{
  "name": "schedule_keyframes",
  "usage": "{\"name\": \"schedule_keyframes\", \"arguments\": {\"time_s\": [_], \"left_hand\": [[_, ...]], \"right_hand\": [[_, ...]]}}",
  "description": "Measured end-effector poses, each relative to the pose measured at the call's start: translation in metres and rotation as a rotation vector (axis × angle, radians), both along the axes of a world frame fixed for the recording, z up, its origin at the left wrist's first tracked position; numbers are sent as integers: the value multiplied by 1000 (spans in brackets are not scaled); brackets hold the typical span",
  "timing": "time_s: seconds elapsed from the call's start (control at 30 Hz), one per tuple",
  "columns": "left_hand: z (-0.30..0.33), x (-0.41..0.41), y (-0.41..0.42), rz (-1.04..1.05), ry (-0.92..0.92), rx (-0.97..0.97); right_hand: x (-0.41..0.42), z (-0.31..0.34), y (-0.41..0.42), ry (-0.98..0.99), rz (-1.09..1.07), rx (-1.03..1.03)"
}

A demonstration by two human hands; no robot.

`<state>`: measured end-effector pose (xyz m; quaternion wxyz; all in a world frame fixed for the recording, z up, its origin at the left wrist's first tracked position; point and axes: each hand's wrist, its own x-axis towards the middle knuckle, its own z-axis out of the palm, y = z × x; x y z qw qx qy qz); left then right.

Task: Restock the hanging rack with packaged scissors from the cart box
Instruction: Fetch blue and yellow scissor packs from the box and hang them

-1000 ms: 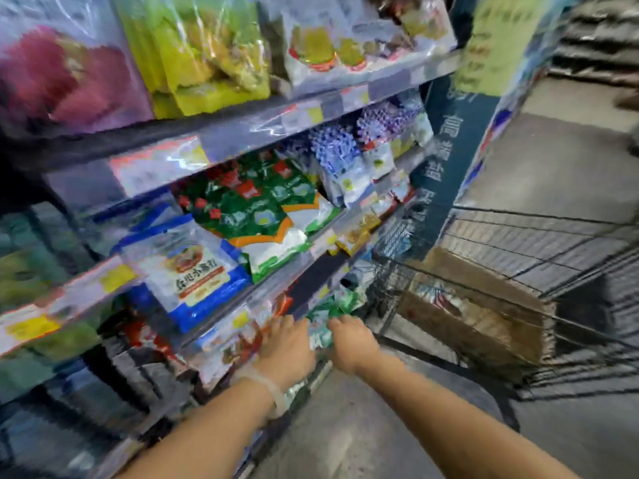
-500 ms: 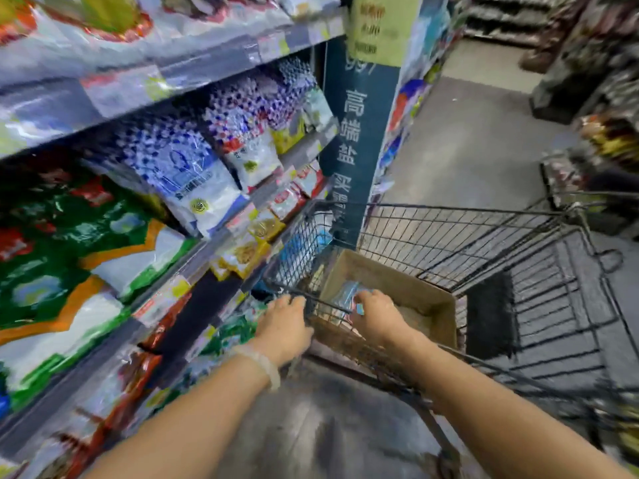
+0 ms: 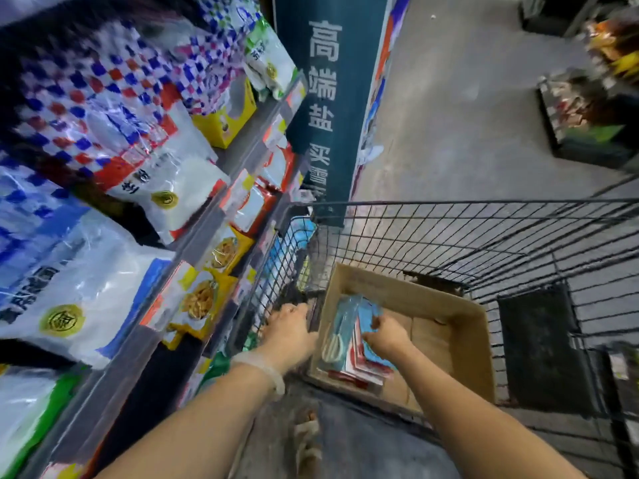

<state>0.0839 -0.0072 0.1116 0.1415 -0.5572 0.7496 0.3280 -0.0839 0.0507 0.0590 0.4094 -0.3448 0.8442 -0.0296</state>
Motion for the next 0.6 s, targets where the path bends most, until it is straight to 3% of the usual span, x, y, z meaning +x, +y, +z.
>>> {"name": "schedule_keyframes", "arguments": {"time_s": [0.2, 0.47, 0.6], "left_hand": [[-59, -21, -38, -17, -33, 180], [-115, -23, -52, 48, -13, 246], [-120, -18, -55, 103, -6, 239]], "right_hand": [[-7, -71, -36, -50, -64, 122], [-4, -149, -68, -16, -340, -6], [-7, -157, -77, -48, -324, 19]]}}
